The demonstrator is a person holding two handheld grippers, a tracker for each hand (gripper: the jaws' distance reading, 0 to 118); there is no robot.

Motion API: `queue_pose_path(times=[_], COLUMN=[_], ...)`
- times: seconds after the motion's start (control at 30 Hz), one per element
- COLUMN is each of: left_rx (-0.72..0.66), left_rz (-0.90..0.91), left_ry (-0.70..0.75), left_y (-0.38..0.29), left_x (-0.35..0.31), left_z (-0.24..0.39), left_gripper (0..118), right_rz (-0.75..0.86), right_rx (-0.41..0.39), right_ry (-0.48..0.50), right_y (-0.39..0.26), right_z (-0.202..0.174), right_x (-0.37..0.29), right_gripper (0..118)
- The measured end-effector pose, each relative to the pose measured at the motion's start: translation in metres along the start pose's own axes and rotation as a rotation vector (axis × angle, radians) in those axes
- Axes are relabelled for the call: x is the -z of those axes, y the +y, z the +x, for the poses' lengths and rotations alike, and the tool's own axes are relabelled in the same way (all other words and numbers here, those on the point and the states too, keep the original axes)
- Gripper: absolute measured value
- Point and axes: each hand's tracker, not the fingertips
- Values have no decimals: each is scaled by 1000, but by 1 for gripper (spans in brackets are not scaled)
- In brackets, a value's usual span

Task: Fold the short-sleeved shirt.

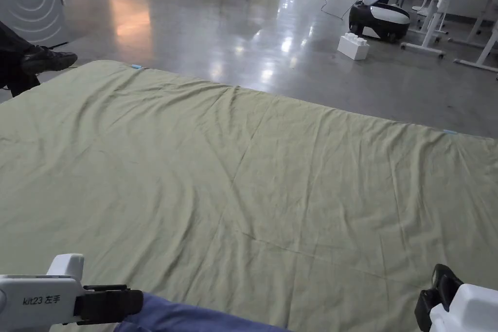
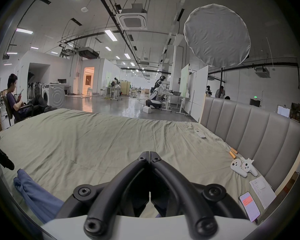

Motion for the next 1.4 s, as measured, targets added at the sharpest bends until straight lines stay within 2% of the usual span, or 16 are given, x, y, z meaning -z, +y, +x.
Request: queue_pose_path(times=[0.13,0.23,0.27,0.37,0.43,0.5,0.53,0.57,0.63,0.67,0.7,0.87,0.93,1.17,1.27,1.4], left_rx=[-169,-232,-231,-332,-338,-260,-221,-198,-179,-156,-139,-180,-98,-106,-65,-95], left_rz=[-79,-124,-88,-83,-92,-98,-104,-110,-118,-130,-143,-151,-136,-103,-90,-58], left_ry=[-132,-224,-279,-357,-388,-388,-381,-373,-340,-296,-246,-246,-221,-224,-174,-75], left_y=[-1,-7,-11,-14,-19,-21,-12,-10,-9,-10,-10,-7,-3,18,28,41], left_x=[24,41,29,36,47,51,59,62,63,68,70,69,62,31,15,-20], left_z=[-42,-61,-33,-34,-43,-32,-45,-44,-42,-45,-46,-50,-41,-26,-23,-29], left_gripper=[88,88,88,86,86,83,80,72,43,22,19,14,13,11,11,11], right_rz=[-19,-28,-30,-34,-39,-41,-42,-43,-42,-42,-42,-37,-35,-30,-27,-19], right_rx=[-12,-22,-24,-29,-36,-40,-41,-40,-38,-41,-45,-44,-46,-47,-47,-43], right_ry=[1,-1,-1,-5,-4,-2,-2,-3,-1,1,1,0,-1,-6,-5,-2], right_y=[-5,-6,-6,-6,-6,-7,-7,-7,-6,-6,-6,-4,-5,-5,-4,-3], right_z=[-2,-4,-4,-6,-8,-9,-10,-10,-11,-12,-13,-14,-13,-7,-5,-1], right_x=[0,-1,-2,-3,-3,-2,-2,-2,-2,-1,-1,-2,-2,-2,-1,0], right_gripper=[0,0,0,0,0,0,0,0,1,0,0,1,0,0,0,0])
